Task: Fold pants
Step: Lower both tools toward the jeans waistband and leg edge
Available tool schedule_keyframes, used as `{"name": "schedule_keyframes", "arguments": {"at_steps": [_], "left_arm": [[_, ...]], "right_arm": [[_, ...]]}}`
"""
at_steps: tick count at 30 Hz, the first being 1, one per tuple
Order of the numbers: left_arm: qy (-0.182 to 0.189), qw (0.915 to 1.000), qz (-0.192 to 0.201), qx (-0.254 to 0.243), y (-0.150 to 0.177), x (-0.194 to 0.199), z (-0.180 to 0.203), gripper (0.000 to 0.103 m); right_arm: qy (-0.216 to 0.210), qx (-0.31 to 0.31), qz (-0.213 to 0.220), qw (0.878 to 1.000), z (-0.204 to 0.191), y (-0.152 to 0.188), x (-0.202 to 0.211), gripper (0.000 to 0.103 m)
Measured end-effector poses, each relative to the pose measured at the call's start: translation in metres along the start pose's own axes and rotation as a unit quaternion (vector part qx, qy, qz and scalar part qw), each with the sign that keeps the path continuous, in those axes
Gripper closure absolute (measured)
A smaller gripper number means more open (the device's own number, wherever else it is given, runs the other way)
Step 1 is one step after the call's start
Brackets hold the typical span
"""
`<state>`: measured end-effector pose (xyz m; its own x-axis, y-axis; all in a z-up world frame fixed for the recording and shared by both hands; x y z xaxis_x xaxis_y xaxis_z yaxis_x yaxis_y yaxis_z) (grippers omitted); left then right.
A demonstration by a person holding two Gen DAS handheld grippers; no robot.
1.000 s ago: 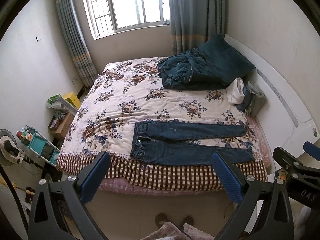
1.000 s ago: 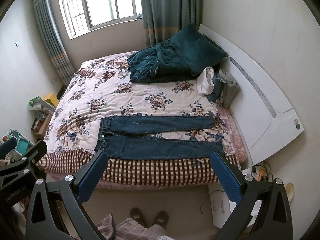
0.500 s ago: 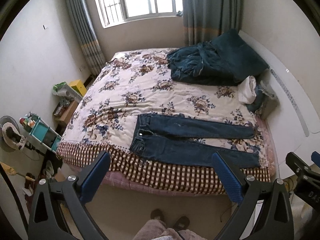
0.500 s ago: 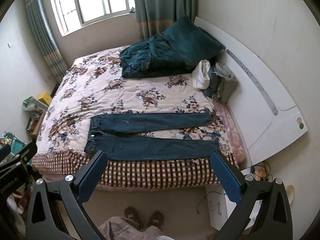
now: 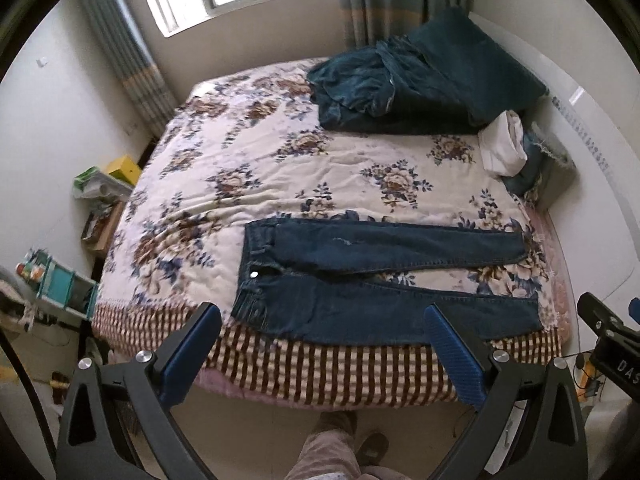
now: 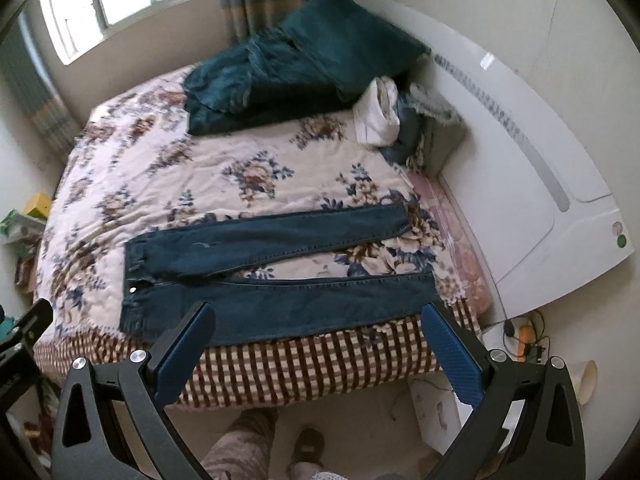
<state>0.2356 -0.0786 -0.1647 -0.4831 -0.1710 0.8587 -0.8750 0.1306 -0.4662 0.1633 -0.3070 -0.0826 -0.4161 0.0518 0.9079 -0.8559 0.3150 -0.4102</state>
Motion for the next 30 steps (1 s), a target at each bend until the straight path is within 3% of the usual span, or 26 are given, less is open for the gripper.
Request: {"name": "schedule_keyframes", "arguments": {"at_steps": [6, 13, 24, 30], "left_arm": [[0.034, 0.9990, -0.024, -0.016, -0.064, -0.078, 0.013, 0.000], [0.038, 0.9979, -0.042, -0.030, -0.115, -0.169, 0.032, 0.000], [0.008, 0.9929, -0.118, 0.006, -0.132, -0.321, 0.066, 0.000], [-0.010, 0.9869, -0.161, -0.001, -0.123, -0.409, 0.096, 0.000]], "right_arm": [[0.032, -0.010, -0.032, 0.999, -0.014, -0.059, -0.094, 0.000], [0.037, -0.019, -0.058, 0.997, -0.024, -0.115, -0.208, 0.000], [0.037, 0.037, -0.121, 0.991, -0.017, -0.148, -0.387, 0.000], [0.037, 0.120, -0.182, 0.975, -0.005, -0.154, -0.501, 0.000]]}}
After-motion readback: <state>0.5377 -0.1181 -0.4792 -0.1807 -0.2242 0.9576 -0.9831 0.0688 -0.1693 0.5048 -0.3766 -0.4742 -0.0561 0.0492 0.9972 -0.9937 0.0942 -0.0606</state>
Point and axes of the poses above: each gripper's, at about its wrist camera, not at the fingertips, and x roughly against the way its jaws point, z to its right, y to its underside, the point moved 2 cm from there along -x, roughly the way its jaws point, and after that the axes turned 7 degrees about -y, right-handed, at the moved point
